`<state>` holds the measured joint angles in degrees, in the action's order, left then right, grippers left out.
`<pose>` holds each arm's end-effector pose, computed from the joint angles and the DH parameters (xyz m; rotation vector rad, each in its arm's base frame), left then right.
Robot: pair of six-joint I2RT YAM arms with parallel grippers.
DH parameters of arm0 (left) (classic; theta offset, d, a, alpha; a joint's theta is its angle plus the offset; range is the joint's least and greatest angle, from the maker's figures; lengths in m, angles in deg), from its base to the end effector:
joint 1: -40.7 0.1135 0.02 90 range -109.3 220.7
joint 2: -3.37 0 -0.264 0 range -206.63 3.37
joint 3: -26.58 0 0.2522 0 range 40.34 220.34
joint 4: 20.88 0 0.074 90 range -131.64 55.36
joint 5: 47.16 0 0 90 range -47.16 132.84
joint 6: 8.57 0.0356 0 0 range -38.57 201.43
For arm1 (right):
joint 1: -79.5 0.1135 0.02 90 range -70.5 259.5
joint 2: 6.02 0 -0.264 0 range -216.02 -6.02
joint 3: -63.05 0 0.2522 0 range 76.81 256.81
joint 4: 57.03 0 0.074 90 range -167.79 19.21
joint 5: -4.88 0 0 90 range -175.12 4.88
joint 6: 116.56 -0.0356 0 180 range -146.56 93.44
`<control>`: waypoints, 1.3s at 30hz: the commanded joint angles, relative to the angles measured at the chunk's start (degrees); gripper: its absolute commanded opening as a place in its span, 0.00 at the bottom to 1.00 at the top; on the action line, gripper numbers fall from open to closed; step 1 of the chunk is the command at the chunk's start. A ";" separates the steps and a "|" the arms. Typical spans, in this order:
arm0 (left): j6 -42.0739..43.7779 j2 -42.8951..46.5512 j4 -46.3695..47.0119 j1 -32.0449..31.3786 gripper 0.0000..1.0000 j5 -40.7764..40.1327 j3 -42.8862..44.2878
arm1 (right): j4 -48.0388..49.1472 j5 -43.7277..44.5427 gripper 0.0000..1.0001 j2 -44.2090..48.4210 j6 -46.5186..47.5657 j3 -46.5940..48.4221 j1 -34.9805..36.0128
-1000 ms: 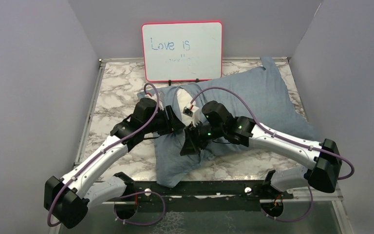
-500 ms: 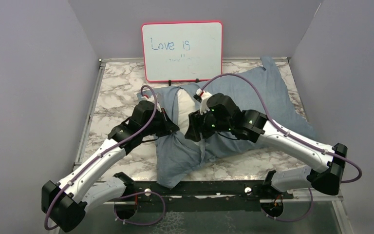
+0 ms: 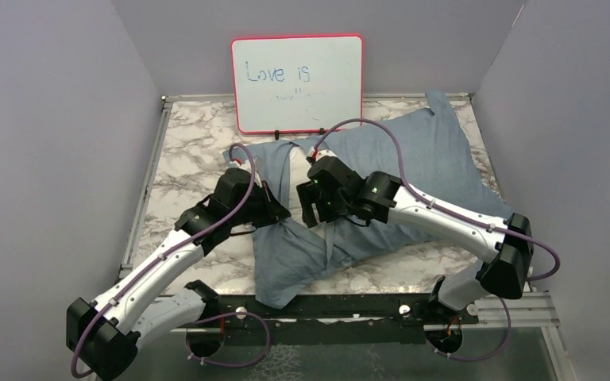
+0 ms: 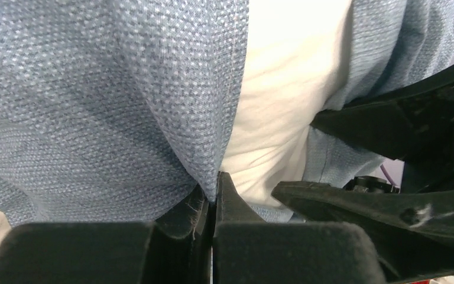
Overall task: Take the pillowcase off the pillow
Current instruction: Remove the pillow from the pillowcase.
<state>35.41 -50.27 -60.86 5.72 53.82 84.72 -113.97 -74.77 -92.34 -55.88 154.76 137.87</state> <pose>0.1630 -0.1223 0.2827 -0.1106 2.3592 -0.9618 0.1743 0.2708 0.3153 -0.5510 2.4417 0.4409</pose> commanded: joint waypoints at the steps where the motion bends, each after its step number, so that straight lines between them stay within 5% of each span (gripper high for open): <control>1: -0.02 1.94 -1.56 -0.44 0.00 1.41 -1.41 | -5.18 9.62 0.90 0.03 -2.20 2.87 0.03; 9: 0.29 2.79 -2.83 -0.44 0.00 0.04 -2.07 | -2.73 14.90 0.96 -6.85 -4.94 -1.31 0.61; 13: -0.98 6.99 -13.62 -0.36 0.00 -11.78 -1.32 | -5.30 26.02 0.82 -10.20 -11.20 -2.34 0.33; 18: -9.61 14.53 -30.39 -0.35 0.00 -28.51 -1.76 | -2.72 25.29 0.80 -8.33 -12.40 -4.49 -3.39; 23: -19.66 20.27 -34.81 -0.35 0.00 -31.99 -4.62 | -1.12 21.90 0.81 -7.42 -11.23 -6.14 -6.07; 27: -21.75 20.44 -28.45 -0.35 0.00 -26.75 -9.17 | -0.29 18.30 0.81 -6.70 -9.34 -6.15 -6.16; 32: -20.84 16.53 -16.48 -0.35 0.00 -19.15 -15.88 | 3.64 5.78 0.82 -2.14 -3.62 -5.09 -6.08; 39: -18.40 16.12 -13.49 -0.35 0.00 -18.03 -17.84 | 11.67 -13.79 0.84 9.20 5.52 -4.02 -5.87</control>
<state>15.32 -34.67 -68.77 5.02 34.63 69.31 -107.78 -77.26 -89.59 -58.15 150.81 133.02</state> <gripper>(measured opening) 0.013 0.836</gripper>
